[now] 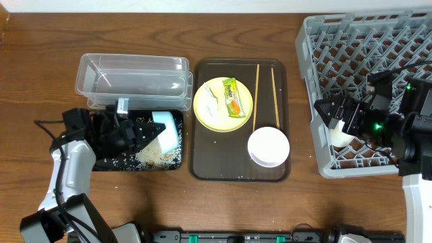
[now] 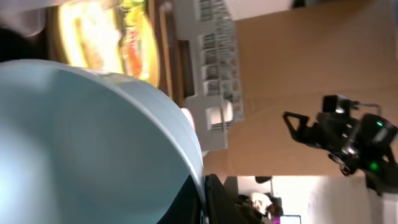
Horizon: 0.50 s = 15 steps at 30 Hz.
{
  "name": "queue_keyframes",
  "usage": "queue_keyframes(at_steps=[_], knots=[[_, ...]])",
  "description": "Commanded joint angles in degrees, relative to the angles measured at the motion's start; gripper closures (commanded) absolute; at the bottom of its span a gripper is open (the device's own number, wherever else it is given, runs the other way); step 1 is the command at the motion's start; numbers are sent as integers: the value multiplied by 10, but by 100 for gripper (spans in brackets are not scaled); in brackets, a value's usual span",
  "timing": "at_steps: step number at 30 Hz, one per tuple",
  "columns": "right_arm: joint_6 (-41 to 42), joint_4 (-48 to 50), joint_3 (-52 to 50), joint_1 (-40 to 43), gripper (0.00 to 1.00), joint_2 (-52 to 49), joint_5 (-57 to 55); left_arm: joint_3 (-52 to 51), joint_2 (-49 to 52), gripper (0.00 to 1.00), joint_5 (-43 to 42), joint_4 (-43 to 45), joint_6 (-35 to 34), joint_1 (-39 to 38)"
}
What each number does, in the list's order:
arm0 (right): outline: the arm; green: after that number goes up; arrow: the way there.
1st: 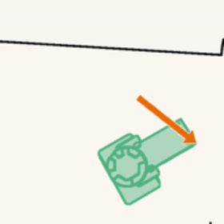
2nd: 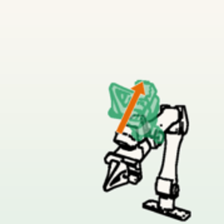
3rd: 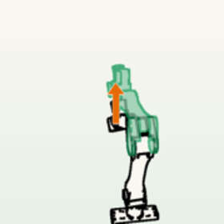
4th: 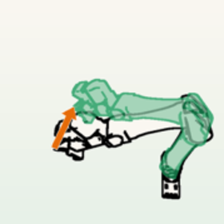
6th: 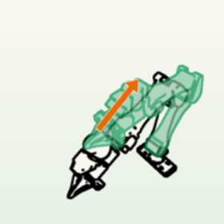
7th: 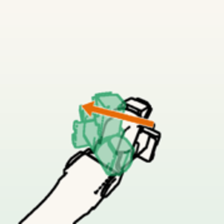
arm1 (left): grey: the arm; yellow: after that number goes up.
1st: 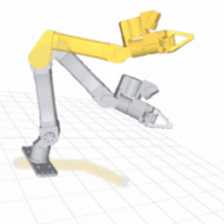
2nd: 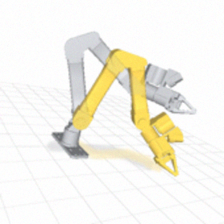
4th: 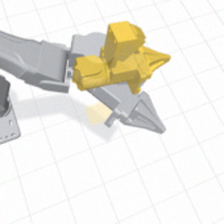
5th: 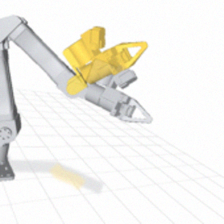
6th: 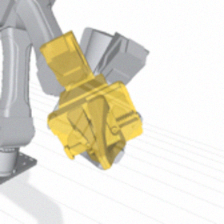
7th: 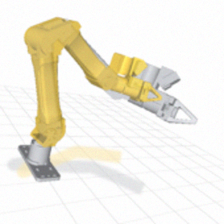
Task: Sort waste into correct bins and load items into the dishwasher rack
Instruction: 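Tip the blue bowl over the black tray with the left gripper, dumping rice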
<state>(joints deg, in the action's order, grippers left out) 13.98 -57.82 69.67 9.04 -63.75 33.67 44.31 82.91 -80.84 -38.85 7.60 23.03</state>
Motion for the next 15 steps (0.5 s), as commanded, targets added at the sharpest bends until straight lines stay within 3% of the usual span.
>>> queue_keyframes(at_steps=[1, 4, 7, 11, 15], knots=[[-8, 0, 6, -9, 3, 0, 2, -2, 2, 94, 5, 10, -33, -2], [-8, 1, 6, -9, 3, 0, 2, -2, 2, 94, -70, 7, 30, -8], [-8, 0, 6, -9, 3, 0, 2, -2, 2, 94, 55, 6, -65, -7], [-8, 0, 6, -9, 3, 0, 2, -2, -6, 94, 52, -11, -56, -24], [-8, 2, 6, -9, 3, 0, 2, 4, -42, 94, 89, -11, -97, -64]])
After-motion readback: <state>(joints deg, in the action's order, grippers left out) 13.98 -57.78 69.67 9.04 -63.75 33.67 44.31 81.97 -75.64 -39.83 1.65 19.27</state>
